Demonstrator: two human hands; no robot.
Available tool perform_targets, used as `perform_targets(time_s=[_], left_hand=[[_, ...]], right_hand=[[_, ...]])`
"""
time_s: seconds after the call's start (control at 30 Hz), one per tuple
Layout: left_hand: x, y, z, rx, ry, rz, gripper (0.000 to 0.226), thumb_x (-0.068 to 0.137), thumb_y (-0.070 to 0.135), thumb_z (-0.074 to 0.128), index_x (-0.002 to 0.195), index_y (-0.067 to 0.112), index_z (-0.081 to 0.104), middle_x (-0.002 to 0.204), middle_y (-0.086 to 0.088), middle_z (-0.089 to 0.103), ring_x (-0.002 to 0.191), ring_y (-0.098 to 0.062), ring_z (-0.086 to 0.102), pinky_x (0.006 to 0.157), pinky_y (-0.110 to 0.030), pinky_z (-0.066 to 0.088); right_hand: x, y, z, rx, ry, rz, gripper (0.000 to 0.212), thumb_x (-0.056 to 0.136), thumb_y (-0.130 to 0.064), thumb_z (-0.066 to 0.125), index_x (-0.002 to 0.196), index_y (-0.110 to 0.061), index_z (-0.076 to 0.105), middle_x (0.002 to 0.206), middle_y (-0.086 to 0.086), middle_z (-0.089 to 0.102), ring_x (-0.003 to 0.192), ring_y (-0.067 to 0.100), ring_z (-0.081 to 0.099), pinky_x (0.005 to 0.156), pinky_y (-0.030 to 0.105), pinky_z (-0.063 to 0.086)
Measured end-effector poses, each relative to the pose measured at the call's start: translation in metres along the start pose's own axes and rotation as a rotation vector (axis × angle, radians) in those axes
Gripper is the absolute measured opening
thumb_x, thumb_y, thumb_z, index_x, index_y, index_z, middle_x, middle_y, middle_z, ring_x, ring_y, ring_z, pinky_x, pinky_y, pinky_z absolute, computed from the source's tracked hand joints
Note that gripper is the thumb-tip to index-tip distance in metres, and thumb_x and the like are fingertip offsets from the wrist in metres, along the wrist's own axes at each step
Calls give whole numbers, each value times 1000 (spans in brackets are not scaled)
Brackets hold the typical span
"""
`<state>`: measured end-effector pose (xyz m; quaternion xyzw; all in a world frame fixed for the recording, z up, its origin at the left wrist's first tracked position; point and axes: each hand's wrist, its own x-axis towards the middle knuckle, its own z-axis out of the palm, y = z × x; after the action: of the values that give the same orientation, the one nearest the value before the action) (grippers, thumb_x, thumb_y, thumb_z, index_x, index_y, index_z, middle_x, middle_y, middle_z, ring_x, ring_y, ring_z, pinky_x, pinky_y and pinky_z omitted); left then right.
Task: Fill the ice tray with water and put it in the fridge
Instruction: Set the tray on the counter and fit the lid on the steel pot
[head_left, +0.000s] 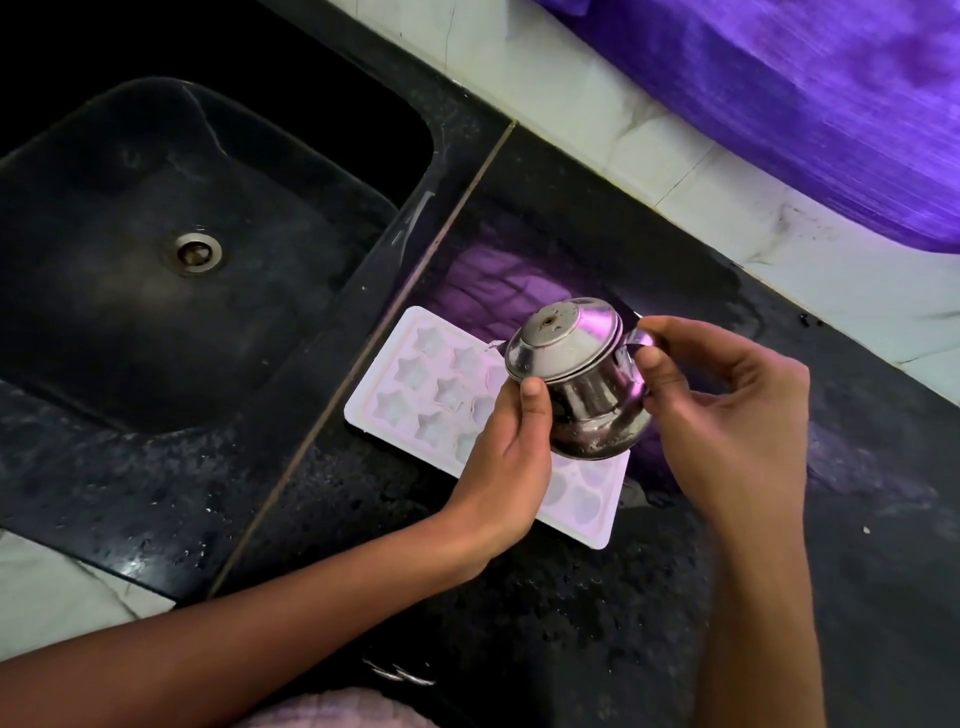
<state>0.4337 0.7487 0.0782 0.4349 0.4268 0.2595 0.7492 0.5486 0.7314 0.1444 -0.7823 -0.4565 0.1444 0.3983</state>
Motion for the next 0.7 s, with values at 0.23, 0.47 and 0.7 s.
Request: perform_targets(time_s=[0.23,0.47,0.7], left_hand=[[0,1,0,-1,-17,-1,20,94,52,16,109,53,30,91,47,38,71,42,32,62,11,28],[-3,1,0,-2,-17,21,30,94,51,16,121,51,29,93,49,34,71,44,30,64,10,28],[-5,4,-1,3,-9,99,52,90,53,16,138,40,30,101,46,37,80,43,32,67,13,26]], right_hand=[[1,1,-1,26,-5,-18,19,84,-14,70,94,-30,72,89,-12,72,77,7,69,72,40,59],[-1,3,-1,34,-8,-31,22,84,-14,69,93,-34,71,88,-13,72,82,10,69,72,40,59],[-6,0,-3,65,7,-45,22,86,-12,67,92,-32,70,86,-15,71,82,9,69,68,40,59]])
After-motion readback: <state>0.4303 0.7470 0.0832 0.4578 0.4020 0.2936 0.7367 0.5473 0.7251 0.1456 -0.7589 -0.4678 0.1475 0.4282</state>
